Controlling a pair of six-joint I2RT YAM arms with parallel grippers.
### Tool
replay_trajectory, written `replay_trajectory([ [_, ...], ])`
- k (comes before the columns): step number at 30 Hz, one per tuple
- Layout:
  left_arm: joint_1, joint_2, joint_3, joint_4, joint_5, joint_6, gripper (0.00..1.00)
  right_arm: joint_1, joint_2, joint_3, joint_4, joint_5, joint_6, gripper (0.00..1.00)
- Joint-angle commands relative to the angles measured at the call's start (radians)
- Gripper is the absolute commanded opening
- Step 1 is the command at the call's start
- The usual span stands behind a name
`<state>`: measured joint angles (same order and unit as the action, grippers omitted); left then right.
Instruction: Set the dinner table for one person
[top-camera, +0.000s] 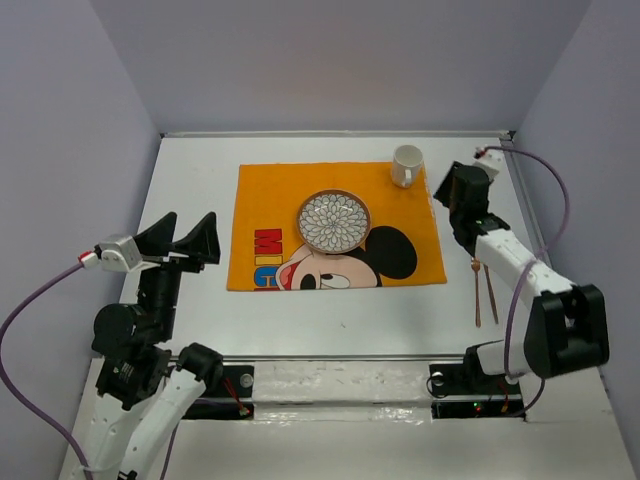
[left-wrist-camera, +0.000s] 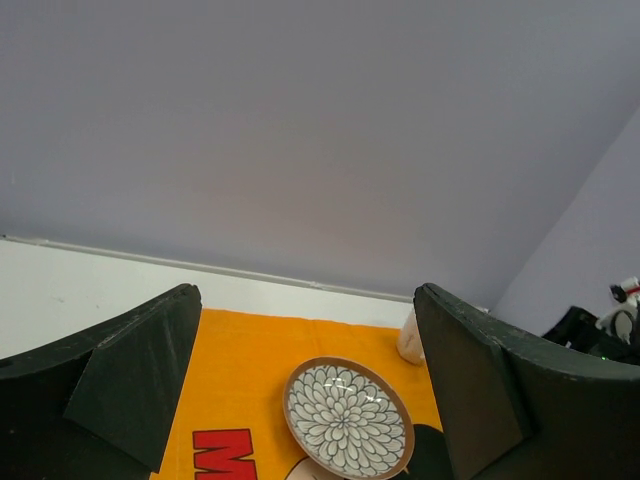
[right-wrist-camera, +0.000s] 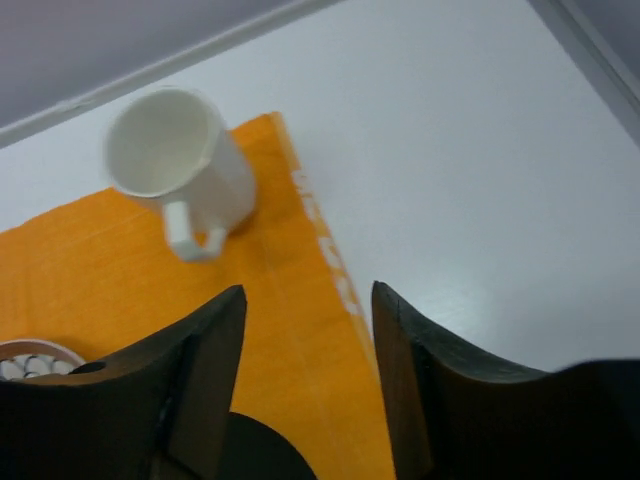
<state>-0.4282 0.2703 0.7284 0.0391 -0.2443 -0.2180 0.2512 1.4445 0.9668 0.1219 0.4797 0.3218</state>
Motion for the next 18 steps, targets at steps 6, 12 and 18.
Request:
replay_trajectory([
  [6, -0.079, -0.060, 0.008, 0.044, -0.015, 0.020, 0.99, -0.323, -0.335, -0.376, -0.312, -0.207, 0.272, 0.45],
  [12, -0.121, -0.091, 0.012, 0.039, -0.023, 0.028, 0.99, -0.365, -0.351, -0.298, -0.470, -0.259, 0.289, 0.50],
  [18, -0.150, -0.123, 0.014, 0.035, -0.046, 0.032, 0.99, -0.365, -0.233, -0.224, -0.689, -0.260, 0.301, 0.46],
])
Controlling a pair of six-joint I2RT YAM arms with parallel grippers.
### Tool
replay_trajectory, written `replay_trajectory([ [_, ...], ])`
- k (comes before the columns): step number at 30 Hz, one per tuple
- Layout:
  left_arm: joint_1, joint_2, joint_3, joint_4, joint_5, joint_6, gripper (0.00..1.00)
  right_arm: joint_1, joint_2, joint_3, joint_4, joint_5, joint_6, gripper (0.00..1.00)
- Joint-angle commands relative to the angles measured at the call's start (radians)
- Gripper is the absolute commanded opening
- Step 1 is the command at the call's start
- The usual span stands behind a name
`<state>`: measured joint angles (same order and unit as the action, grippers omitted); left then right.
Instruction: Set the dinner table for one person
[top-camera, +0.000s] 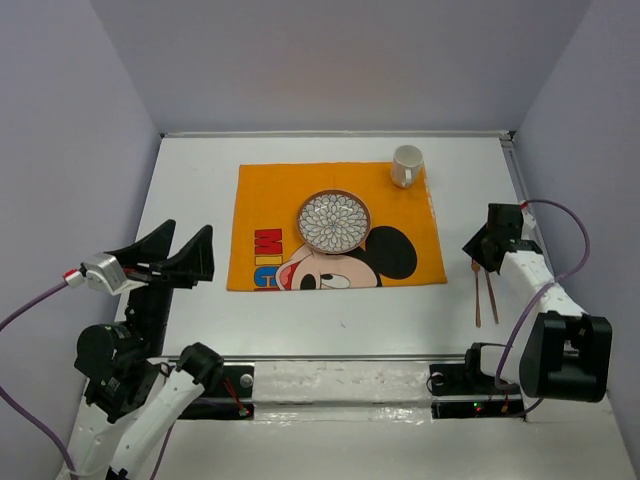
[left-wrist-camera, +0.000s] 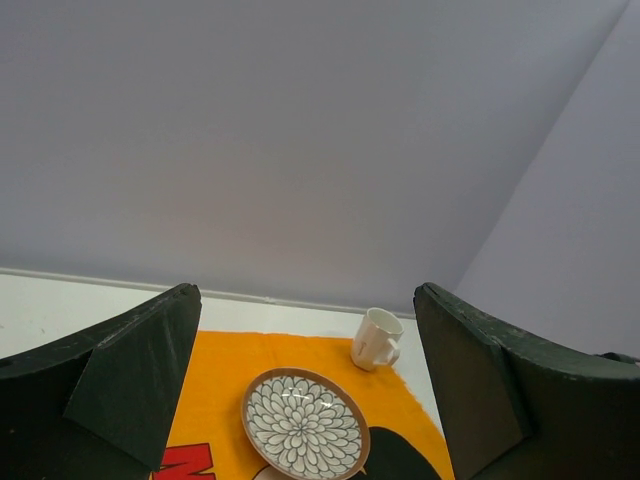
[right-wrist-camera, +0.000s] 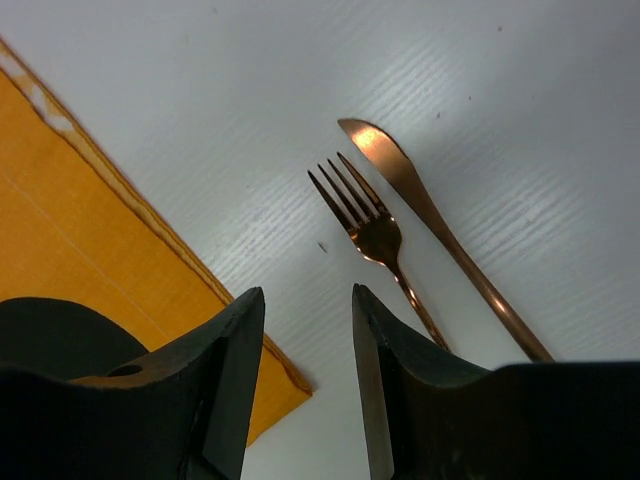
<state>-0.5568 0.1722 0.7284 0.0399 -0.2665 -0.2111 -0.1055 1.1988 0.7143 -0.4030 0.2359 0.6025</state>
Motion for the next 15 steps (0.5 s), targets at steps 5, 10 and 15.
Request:
replay_trajectory([
  [5, -0.051, -0.037, 0.016, 0.034, -0.034, 0.032, 0.99, -0.042, 0.024, 0.033, -0.258, -0.023, -0.010, 0.49],
  [10, -0.084, -0.054, 0.016, 0.032, -0.053, 0.036, 0.99, -0.114, 0.065, 0.069, -0.293, -0.066, -0.049, 0.50],
  [15, -0.094, -0.088, 0.017, 0.029, -0.080, 0.047, 0.99, -0.123, 0.199, 0.122, -0.329, -0.090, -0.081, 0.44],
])
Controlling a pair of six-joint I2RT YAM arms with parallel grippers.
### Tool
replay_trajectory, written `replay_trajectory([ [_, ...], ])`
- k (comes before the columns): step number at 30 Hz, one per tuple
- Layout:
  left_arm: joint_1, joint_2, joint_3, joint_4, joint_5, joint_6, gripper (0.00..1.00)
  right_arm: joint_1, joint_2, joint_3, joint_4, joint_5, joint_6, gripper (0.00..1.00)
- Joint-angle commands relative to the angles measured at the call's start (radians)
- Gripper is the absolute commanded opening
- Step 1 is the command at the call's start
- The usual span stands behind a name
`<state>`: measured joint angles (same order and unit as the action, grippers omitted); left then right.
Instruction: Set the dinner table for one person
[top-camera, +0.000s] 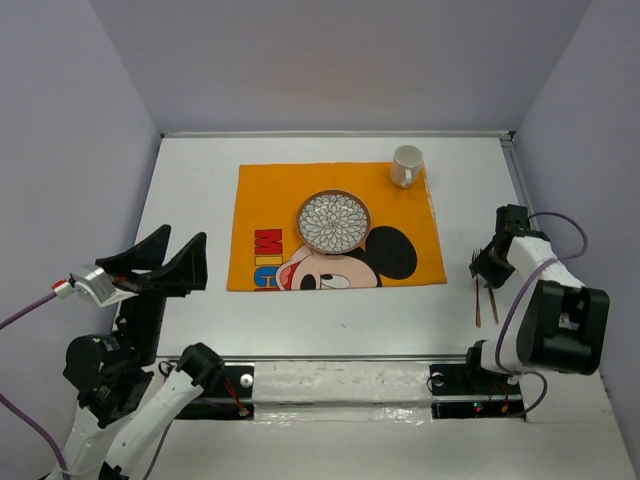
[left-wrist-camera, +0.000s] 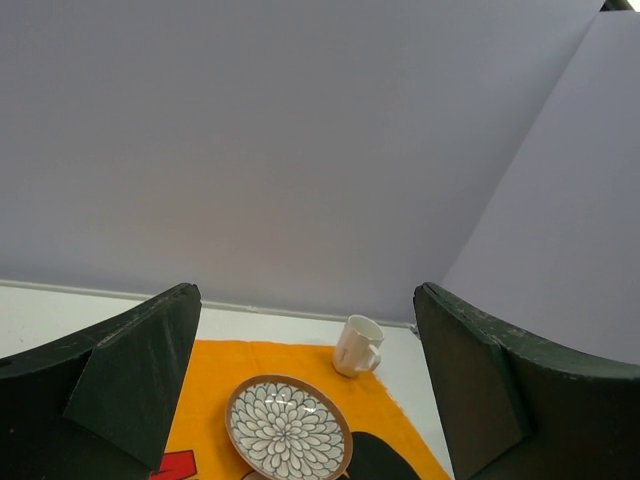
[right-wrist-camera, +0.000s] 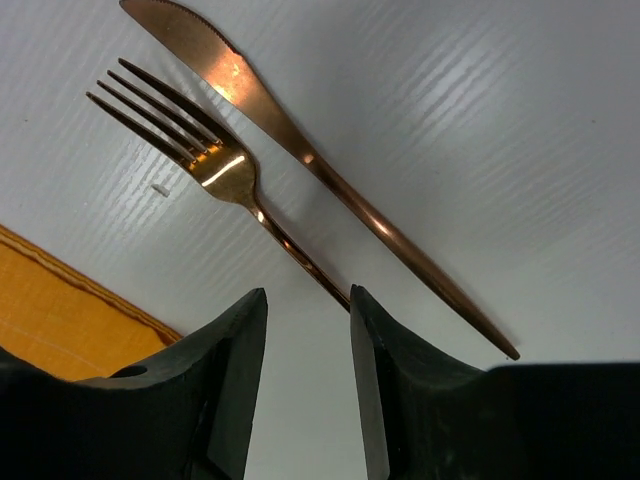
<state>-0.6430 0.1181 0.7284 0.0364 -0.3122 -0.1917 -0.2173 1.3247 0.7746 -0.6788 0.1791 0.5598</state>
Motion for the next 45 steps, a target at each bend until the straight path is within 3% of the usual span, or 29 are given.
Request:
replay_trajectory([
  [1, -0.007, -0.037, 0.017, 0.033, -0.037, 0.028, 0.99, -0.011, 0.086, 0.061, -0.048, -0.033, -0.038, 0.44],
  [7, -0.032, -0.049, 0.017, 0.033, -0.045, 0.031, 0.99, -0.021, 0.195, 0.098, -0.012, -0.033, -0.046, 0.44],
  [10, -0.041, -0.048, 0.017, 0.031, -0.047, 0.034, 0.99, -0.021, 0.214, 0.095, -0.001, -0.053, -0.055, 0.37],
  [12, -0.043, -0.049, 0.019, 0.031, -0.048, 0.034, 0.99, -0.021, 0.215, 0.086, 0.011, -0.084, -0.067, 0.24],
  [17, -0.043, -0.040, 0.017, 0.033, -0.048, 0.034, 0.99, -0.002, 0.217, 0.071, 0.036, -0.101, -0.074, 0.18],
  [18, -0.043, -0.037, 0.017, 0.033, -0.047, 0.035, 0.99, 0.010, 0.222, 0.065, 0.038, -0.105, -0.072, 0.11],
  [23, -0.040, -0.020, 0.017, 0.034, -0.042, 0.034, 0.99, 0.073, 0.231, 0.072, 0.045, -0.106, -0.081, 0.01],
  [29, -0.032, -0.003, 0.016, 0.037, -0.030, 0.031, 0.99, 0.145, 0.219, 0.095, 0.050, -0.079, -0.084, 0.00],
  [37, -0.018, 0.012, 0.016, 0.036, -0.028, 0.032, 0.99, 0.245, 0.079, 0.192, -0.005, 0.081, -0.103, 0.00],
  [45, -0.003, 0.044, 0.014, 0.036, -0.027, 0.034, 0.99, 0.392, 0.014, 0.327, -0.021, 0.066, -0.090, 0.00],
])
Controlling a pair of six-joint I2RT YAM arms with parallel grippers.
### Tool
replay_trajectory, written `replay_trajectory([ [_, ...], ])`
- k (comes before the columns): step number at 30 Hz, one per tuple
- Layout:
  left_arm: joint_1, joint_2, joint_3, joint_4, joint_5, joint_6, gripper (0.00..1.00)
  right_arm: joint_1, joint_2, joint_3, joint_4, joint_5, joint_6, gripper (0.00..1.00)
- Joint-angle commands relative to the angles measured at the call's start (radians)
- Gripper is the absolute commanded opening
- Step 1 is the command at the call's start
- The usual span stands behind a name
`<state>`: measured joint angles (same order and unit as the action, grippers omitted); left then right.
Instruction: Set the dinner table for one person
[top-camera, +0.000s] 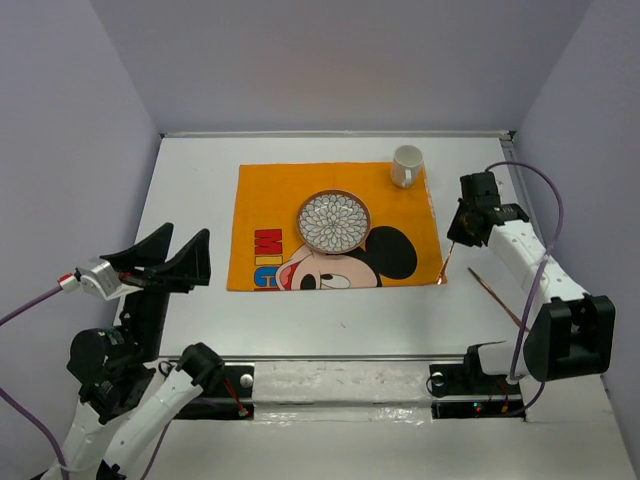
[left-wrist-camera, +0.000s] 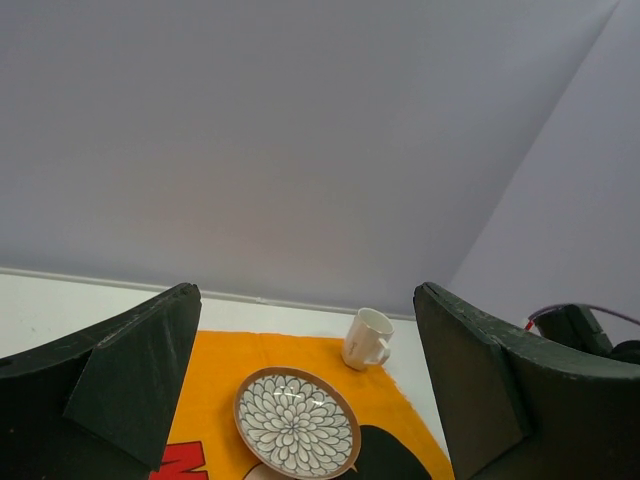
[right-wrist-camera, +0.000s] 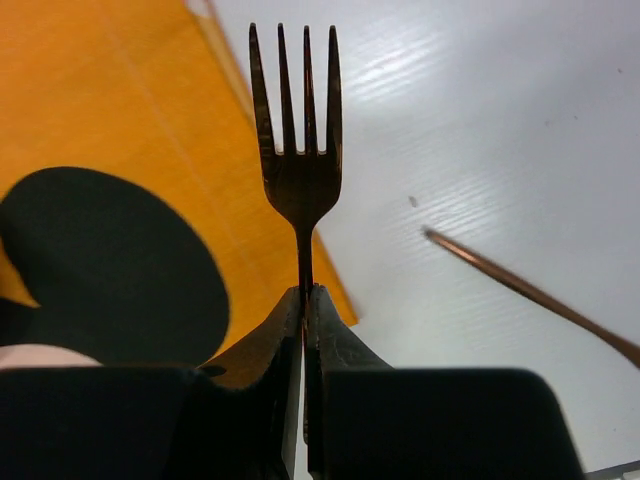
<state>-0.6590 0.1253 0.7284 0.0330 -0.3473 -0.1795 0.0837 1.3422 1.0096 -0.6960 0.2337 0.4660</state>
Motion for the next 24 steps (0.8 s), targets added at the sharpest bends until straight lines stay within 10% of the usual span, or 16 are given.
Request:
replay_trajectory([
  [1, 0.016, 0.039, 0.014, 0.039, 0.007, 0.023, 0.99, 0.122, 0.009, 0.110, 0.004, 0.012, 0.013, 0.00],
  [12, 0.058, 0.096, 0.011, 0.038, 0.005, 0.028, 0.99, 0.582, 0.442, 0.582, 0.171, -0.028, 0.146, 0.00],
  [24, 0.068, 0.143, 0.009, 0.034, -0.002, 0.034, 0.99, 0.706, 0.957, 1.161, 0.194, -0.103, 0.264, 0.00],
])
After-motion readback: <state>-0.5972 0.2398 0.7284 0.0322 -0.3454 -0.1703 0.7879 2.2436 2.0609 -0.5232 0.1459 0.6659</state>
